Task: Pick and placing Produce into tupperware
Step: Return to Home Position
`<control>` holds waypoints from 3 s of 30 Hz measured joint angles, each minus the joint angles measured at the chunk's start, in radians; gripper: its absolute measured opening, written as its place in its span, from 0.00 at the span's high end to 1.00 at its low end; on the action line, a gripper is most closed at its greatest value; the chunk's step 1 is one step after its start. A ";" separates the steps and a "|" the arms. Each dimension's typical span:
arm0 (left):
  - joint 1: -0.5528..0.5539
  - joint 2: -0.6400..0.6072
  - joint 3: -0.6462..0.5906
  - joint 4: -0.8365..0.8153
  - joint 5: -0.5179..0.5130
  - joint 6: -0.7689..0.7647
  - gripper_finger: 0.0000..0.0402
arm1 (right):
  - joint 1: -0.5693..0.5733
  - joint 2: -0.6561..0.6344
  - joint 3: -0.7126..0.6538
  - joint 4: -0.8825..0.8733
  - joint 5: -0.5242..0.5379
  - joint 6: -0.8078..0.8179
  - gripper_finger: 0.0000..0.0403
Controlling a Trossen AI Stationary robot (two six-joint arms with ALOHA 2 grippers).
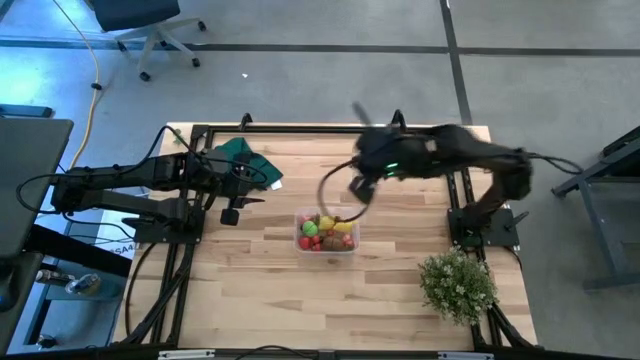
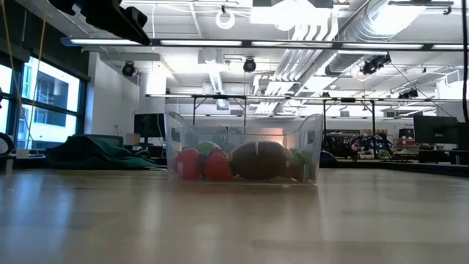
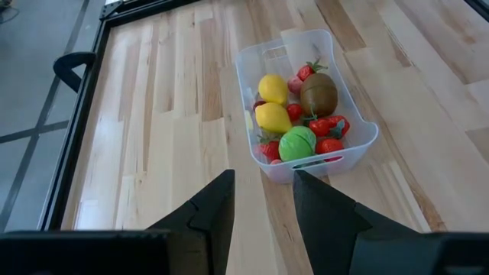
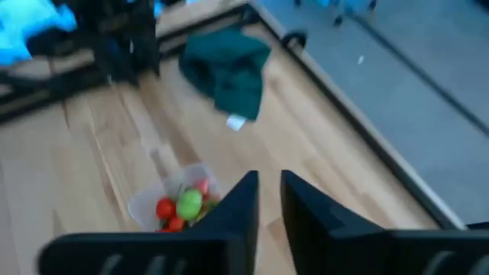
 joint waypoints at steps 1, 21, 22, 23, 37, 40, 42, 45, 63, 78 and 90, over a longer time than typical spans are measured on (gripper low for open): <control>0.000 0.000 0.000 0.000 0.000 0.000 0.70 | 0.000 -0.031 -0.001 -0.002 0.020 0.000 0.90; 0.000 0.000 0.000 0.000 0.000 0.000 0.70 | -0.023 -0.752 -0.958 0.574 -0.001 0.093 1.00; 0.000 0.000 0.000 0.000 0.000 0.000 0.70 | -0.023 -0.779 -1.021 0.637 -0.008 0.105 1.00; 0.000 0.000 0.000 0.000 0.000 0.000 0.70 | -0.024 -0.806 -1.081 0.718 -0.024 0.104 1.00; 0.000 0.000 0.000 0.000 0.000 0.000 0.70 | -0.105 -1.013 -1.589 1.471 -0.235 0.010 1.00; 0.000 0.000 0.000 0.000 0.000 0.000 0.70 | -0.128 -1.079 -1.624 1.477 -0.235 -0.013 1.00; 0.000 0.000 0.000 0.000 0.000 0.000 0.70 | -0.139 -1.128 -1.638 1.476 -0.236 -0.042 1.00; 0.000 0.000 0.000 0.000 0.000 0.000 0.70 | -0.146 -1.212 -1.654 1.478 -0.235 -0.083 1.00; 0.000 0.000 0.000 0.000 0.000 0.000 0.70 | -0.146 -1.534 -1.658 1.306 -0.196 -0.210 1.00; 0.000 0.000 0.000 0.000 0.000 0.000 0.70 | -0.146 -1.687 -1.659 1.232 -0.202 -0.235 1.00; 0.000 0.000 0.000 0.000 0.000 0.000 0.70 | -0.146 -1.688 -1.986 1.663 -0.301 -0.209 1.00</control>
